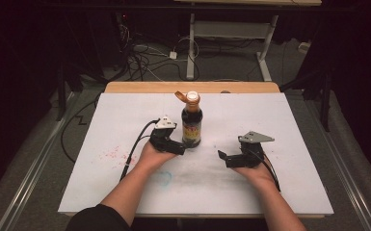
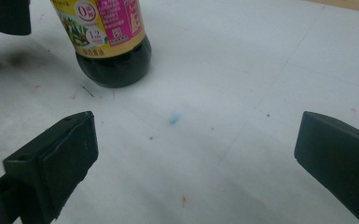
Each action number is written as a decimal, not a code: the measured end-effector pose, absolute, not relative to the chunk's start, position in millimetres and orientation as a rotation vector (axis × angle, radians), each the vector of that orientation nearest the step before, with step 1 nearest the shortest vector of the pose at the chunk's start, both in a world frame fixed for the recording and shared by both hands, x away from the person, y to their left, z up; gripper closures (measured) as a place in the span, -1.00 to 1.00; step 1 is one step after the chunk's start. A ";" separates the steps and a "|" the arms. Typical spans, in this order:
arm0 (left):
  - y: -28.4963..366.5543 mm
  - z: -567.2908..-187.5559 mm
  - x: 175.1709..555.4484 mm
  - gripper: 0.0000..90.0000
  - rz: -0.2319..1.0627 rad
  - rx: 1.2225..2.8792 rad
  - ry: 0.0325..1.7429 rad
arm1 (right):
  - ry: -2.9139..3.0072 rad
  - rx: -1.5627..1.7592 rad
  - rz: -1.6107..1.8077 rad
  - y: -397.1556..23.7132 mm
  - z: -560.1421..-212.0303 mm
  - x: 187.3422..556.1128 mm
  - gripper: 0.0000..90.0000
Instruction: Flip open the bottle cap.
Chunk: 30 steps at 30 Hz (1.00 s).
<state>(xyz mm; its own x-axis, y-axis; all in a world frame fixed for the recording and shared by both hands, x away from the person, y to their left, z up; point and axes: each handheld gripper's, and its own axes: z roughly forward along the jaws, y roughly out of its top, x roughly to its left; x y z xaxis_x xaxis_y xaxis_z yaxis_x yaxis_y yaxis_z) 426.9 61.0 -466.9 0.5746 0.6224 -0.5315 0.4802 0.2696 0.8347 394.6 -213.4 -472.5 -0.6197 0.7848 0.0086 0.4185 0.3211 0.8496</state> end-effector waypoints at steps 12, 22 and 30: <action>88.6 -478.1 406.7 -1.00 0.137 1.387 1.092 | 2.165 1.058 1.180 -226.0 -476.6 378.1 -0.99; 133.0 -484.4 378.8 -1.00 0.200 1.377 1.124 | 2.114 1.069 1.180 -250.1 -473.9 351.7 -0.99; 161.5 -490.6 348.6 -1.00 0.267 1.380 1.114 | 2.074 1.070 1.189 -269.3 -473.2 331.6 -0.99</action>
<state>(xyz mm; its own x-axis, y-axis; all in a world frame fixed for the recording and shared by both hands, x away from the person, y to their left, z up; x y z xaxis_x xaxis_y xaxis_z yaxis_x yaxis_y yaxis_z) 348.6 161.5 -490.6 0.5016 0.7287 -0.4662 0.4386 0.2503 0.8632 331.6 -269.3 -473.2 -0.5550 0.8304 -0.0489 0.3773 0.3037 0.8749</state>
